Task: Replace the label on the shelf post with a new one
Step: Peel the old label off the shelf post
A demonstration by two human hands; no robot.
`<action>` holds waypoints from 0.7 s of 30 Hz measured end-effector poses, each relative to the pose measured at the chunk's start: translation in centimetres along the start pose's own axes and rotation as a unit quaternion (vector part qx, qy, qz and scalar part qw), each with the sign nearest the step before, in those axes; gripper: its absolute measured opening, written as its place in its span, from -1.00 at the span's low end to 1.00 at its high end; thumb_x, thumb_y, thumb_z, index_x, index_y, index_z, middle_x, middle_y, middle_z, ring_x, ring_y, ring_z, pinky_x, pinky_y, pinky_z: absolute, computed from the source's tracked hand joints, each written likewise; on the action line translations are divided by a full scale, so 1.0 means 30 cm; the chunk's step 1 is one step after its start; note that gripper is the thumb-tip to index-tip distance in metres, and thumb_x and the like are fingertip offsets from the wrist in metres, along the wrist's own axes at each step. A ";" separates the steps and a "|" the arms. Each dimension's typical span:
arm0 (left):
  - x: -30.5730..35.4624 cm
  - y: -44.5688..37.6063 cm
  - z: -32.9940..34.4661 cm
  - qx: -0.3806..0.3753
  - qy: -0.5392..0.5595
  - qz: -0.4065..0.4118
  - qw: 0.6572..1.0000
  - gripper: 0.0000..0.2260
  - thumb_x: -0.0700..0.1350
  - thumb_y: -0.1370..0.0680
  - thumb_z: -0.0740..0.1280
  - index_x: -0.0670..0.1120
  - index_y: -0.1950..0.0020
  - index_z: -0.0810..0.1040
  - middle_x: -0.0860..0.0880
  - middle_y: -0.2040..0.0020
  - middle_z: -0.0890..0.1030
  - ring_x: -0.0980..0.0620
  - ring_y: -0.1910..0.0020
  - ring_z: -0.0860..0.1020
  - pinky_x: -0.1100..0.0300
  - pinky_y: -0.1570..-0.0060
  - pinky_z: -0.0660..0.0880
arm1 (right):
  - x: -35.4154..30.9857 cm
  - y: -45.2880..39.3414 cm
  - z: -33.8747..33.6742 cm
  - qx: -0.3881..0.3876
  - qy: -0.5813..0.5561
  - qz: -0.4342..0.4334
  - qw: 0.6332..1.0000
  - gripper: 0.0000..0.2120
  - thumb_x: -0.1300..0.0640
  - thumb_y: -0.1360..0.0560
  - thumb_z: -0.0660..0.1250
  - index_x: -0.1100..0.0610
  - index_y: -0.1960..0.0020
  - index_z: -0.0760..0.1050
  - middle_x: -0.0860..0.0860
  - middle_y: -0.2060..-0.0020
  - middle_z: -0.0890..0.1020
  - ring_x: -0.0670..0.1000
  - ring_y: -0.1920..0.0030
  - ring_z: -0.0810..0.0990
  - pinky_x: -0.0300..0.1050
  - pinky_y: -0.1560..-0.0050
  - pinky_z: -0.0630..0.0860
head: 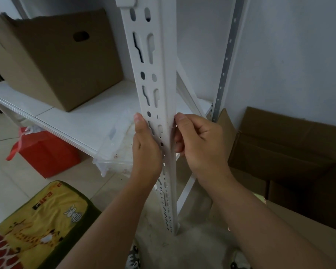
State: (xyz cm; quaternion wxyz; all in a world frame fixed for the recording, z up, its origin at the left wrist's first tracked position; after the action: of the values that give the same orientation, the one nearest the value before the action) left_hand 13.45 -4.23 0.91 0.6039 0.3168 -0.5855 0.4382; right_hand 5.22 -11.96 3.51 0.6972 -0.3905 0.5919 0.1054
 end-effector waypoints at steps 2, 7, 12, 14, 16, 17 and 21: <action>0.004 0.005 0.003 0.001 0.007 0.010 1.000 -0.52 0.17 -0.63 -0.12 0.08 0.16 0.55 0.20 0.37 0.64 0.33 0.30 0.61 0.52 0.37 0.44 | 0.000 0.003 0.003 0.005 -0.001 -0.001 1.000 -0.67 0.16 -0.60 0.23 0.30 0.25 0.55 0.13 0.43 0.53 0.07 0.44 0.51 -0.02 0.35 0.51; 0.001 0.005 0.002 -0.003 0.012 0.022 1.000 -0.49 0.15 -0.64 -0.14 0.07 0.20 0.55 0.18 0.38 0.64 0.32 0.32 0.61 0.51 0.37 0.45 | -0.006 0.014 0.013 0.009 -0.030 0.002 1.000 -0.79 0.17 -0.60 0.23 0.07 0.16 0.58 0.09 0.40 0.55 -0.03 0.46 0.50 -0.14 0.39 0.52; -0.003 0.008 0.003 0.001 0.018 0.026 1.000 -0.48 0.14 -0.65 -0.14 0.08 0.21 0.55 0.16 0.37 0.65 0.30 0.31 0.62 0.50 0.36 0.46 | -0.010 0.022 0.014 0.034 -0.004 -0.011 0.999 -0.78 0.17 -0.59 0.24 0.16 0.17 0.59 0.10 0.39 0.55 0.06 0.43 0.52 -0.13 0.39 0.52; -0.009 0.003 0.002 0.003 0.019 0.027 0.999 -0.47 0.16 -0.64 -0.14 0.06 0.19 0.58 0.11 0.32 0.67 0.25 0.27 0.64 0.47 0.32 0.49 | -0.013 0.023 0.018 0.041 0.000 -0.012 0.999 -0.78 0.17 -0.59 0.24 0.08 0.20 0.57 0.08 0.39 0.56 0.07 0.42 0.52 -0.12 0.38 0.53; -0.012 0.000 0.002 0.007 0.024 0.028 0.999 -0.47 0.17 -0.64 -0.13 0.07 0.18 0.59 0.08 0.29 0.68 0.21 0.23 0.65 0.42 0.26 0.53 | -0.016 0.022 0.021 0.050 0.005 -0.015 0.999 -0.76 0.17 -0.59 0.25 0.04 0.22 0.55 0.06 0.39 0.56 0.06 0.42 0.53 -0.12 0.37 0.54; -0.014 0.000 0.004 0.009 0.028 0.027 0.999 -0.46 0.18 -0.63 -0.12 0.08 0.19 0.60 0.06 0.28 0.69 0.18 0.21 0.66 0.36 0.22 0.56 | -0.015 0.021 0.021 0.055 0.007 -0.017 0.998 -0.76 0.18 -0.59 0.25 0.07 0.23 0.56 0.05 0.39 0.56 0.05 0.42 0.53 -0.11 0.37 0.54; -0.015 0.004 0.008 0.014 0.040 0.027 0.999 -0.46 0.22 -0.60 -0.09 0.09 0.26 0.62 0.02 0.29 0.68 0.13 0.21 0.67 0.26 0.16 0.60 | -0.015 0.021 0.025 0.073 0.004 -0.024 0.997 -0.76 0.21 -0.58 0.26 0.19 0.23 0.59 0.04 0.43 0.55 0.03 0.44 0.53 -0.12 0.38 0.54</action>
State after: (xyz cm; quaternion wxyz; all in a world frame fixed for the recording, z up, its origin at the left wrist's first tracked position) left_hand 13.27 -4.47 0.49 0.6106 0.2916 -0.5631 0.4744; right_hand 5.29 -10.89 3.64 0.7237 -0.3535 0.5911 0.0437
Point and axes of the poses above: each hand's wrist, its own y-axis away from the middle knuckle, its own z-axis out of the palm, x = y × z, the point moved 5 cm from there along -y, towards the middle knuckle
